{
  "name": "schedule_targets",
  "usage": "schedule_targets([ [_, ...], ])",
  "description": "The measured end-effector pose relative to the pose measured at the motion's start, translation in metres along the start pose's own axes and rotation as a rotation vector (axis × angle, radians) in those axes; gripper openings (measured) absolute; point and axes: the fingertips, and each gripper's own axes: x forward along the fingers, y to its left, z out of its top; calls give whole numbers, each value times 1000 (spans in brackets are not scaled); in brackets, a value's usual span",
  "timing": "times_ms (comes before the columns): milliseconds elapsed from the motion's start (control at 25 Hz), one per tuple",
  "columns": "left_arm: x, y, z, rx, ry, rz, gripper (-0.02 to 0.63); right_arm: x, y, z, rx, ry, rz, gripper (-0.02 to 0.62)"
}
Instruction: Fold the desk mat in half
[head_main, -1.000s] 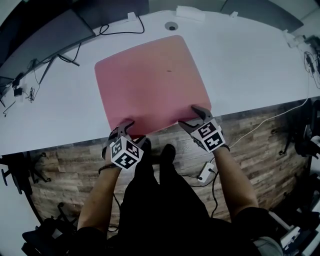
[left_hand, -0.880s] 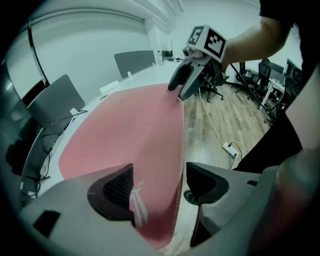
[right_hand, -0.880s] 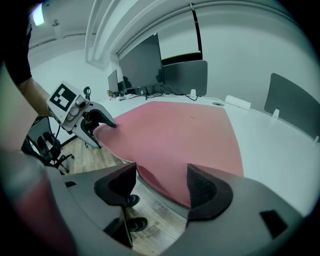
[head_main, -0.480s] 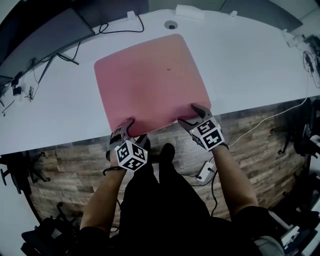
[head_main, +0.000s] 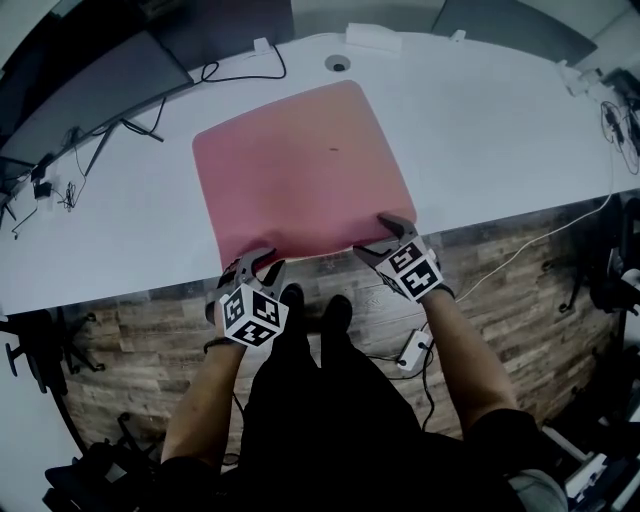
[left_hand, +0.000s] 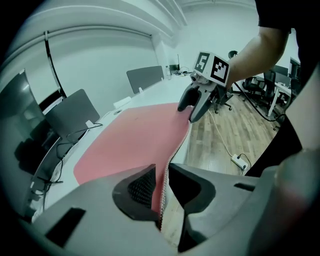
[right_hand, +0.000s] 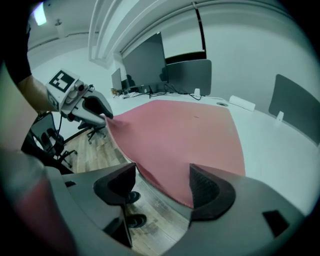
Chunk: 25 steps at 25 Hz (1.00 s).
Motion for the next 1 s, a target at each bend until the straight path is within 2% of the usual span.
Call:
schedule_targets([
  [80, -1, 3, 6, 15, 3, -1, 50, 0, 5, -3, -59, 31, 21, 321],
  [200, -7, 10, 13, 3, -4, 0, 34, -3, 11, -3, -107, 44, 25, 321],
  [360, -19, 18, 26, 8, -25, -7, 25, -7, 0, 9, -107, -7, -55, 311],
  [480, -30, 24, 35, 23, -47, -8, 25, -16, -17, 20, -115, -23, -164, 145],
  [600, -43, 31, 42, 53, -68, 15, 25, -33, -19, 37, -148, -39, -218, 94],
  [680, -55, 44, 46, 75, -88, 60, 26, -47, -17, 55, -197, -69, -245, 77],
  [800, -75, 68, 47, 74, -119, 147, 51, -70, -8, 87, -295, -118, -274, 60],
  [880, -85, 77, 42, 75, -109, 185, 60, -85, 1, 106, -369, -138, -282, 49],
  [920, -87, 80, 39, 95, -89, 203, 79, -92, 6, 113, -402, -144, -284, 45],
  [1000, -91, 81, 34, 145, -48, 233, 163, -102, 14, 124, -463, -155, -292, 40],
])
